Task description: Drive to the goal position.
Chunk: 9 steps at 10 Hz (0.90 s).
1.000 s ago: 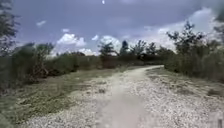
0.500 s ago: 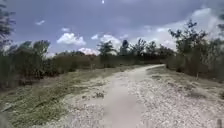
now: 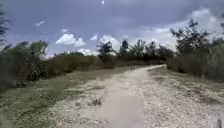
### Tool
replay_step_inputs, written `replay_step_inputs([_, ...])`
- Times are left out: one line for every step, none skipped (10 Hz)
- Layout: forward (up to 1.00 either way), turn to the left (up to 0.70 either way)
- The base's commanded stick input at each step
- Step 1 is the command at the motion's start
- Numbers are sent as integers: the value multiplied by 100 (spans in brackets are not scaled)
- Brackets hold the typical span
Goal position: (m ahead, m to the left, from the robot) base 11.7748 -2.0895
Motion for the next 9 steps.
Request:
replay_step_inputs([50,1])
replay_step_inputs([50,1])
replay_step_inputs([50,1])
replay_step_inputs([50,1])
replay_step_inputs([50,1])
replay_step_inputs([50,1])
replay_step_inputs([50,1])
replay_step_inputs([50,1])
replay_step_inputs([50,1])
